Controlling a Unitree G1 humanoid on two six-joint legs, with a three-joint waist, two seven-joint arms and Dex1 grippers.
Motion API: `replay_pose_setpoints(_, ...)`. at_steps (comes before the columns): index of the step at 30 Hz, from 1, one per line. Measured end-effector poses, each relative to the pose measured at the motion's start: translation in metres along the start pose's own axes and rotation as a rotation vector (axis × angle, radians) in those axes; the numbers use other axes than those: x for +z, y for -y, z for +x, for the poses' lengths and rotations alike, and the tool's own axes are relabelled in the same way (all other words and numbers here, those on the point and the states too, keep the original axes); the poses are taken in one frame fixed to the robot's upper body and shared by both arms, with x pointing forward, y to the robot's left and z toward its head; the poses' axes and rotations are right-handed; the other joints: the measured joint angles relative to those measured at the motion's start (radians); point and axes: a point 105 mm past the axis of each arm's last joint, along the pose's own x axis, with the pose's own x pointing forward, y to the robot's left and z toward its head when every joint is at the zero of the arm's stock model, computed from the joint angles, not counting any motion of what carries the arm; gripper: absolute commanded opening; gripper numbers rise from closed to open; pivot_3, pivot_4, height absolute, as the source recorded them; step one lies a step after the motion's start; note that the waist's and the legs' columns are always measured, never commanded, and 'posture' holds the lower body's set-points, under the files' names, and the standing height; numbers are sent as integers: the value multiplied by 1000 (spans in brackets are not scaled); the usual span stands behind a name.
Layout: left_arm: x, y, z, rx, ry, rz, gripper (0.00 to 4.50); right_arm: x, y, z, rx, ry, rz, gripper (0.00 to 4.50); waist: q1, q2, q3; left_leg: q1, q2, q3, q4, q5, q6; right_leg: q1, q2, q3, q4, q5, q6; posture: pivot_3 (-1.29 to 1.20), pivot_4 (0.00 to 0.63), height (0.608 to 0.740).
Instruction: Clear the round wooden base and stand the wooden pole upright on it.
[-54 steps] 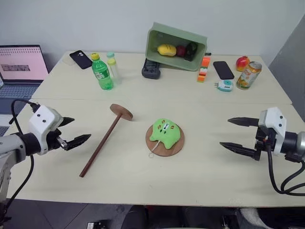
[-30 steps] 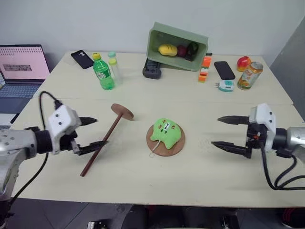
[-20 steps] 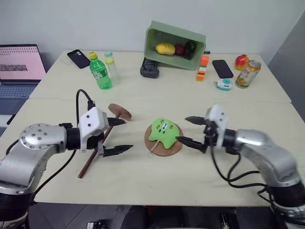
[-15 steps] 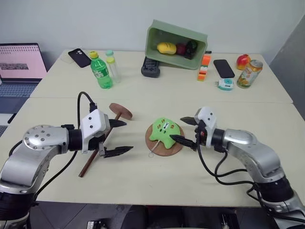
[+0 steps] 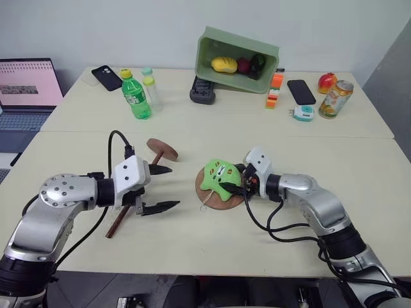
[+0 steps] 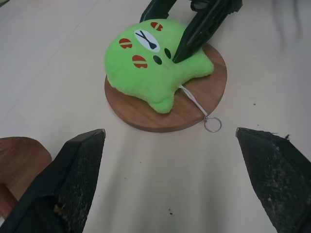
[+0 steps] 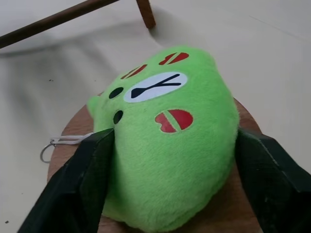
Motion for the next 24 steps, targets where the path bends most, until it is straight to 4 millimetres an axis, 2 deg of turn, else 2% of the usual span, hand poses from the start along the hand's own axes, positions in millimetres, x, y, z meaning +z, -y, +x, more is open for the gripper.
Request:
replay_pose_setpoints(3,0,0,1,3,8,8,4500,1,1,-1,0,1,-30,2224,0,0,0,0,0,0,0,0,0,0,0,0,0,0,0,0,150,740)
replay_pose_setpoints(4,-1,-1,1,7,13,5,4500,1,1,-1,0,0,-42,1878,0,0,0,0,0,0,0,0,0,0,0,0,0,0,0,0,150,740)
replay_pose_setpoints(8,-3,-2,1,10,20,-2,4500,2,-2,-3,1,10,-55,1170,1,0,0,0,0,0,0,0,0,0,0,0,0,0,0,0,150,740)
replay_pose_setpoints(13,13,-7,11,-11,101,9,4500,12,4,-20,-52,49,-59,207,5,0,0,-1,-1,-1,2,0,0,0,0,-1,1,0,0,0,150,740)
replay_pose_setpoints(14,17,-8,14,-14,119,10,4500,15,8,-27,-81,61,-53,50,7,0,0,-1,-1,-1,2,0,0,0,0,-1,1,0,0,0,150,740)
replay_pose_setpoints(17,31,-10,24,-27,182,-3,4500,20,33,-56,-228,90,-20,23,4,0,0,-1,-1,-1,3,0,0,0,0,-1,1,0,0,0,150,740)
replay_pose_setpoints(18,40,-10,31,-41,216,-3,4500,16,46,-73,-318,91,-1,23,6,0,0,-2,-2,-2,3,0,0,1,1,-2,1,0,0,0,150,740)
replay_pose_setpoints(19,43,-10,33,-46,224,-2,4500,14,50,-77,-338,87,1,23,10,0,0,-2,-2,-2,4,0,0,1,1,-2,1,0,0,0,150,740)
replay_pose_setpoints(20,48,-8,37,-59,243,2,4500,8,61,-90,-407,66,6,23,10,0,0,-3,-2,-1,4,0,0,1,1,-2,1,0,0,0,150,740)
replay_pose_setpoints(21,56,-8,45,-78,267,5,4500,-6,79,-116,-536,17,4,23,11,0,0,-3,-3,-1,5,0,0,1,0,-1,2,0,0,0,150,740)
replay_pose_setpoints(24,72,-5,61,-113,319,14,4500,-35,110,-163,-774,-37,81,23,7,0,0,-3,-3,1,7,0,0,1,0,1,3,0,0,0,150,740)
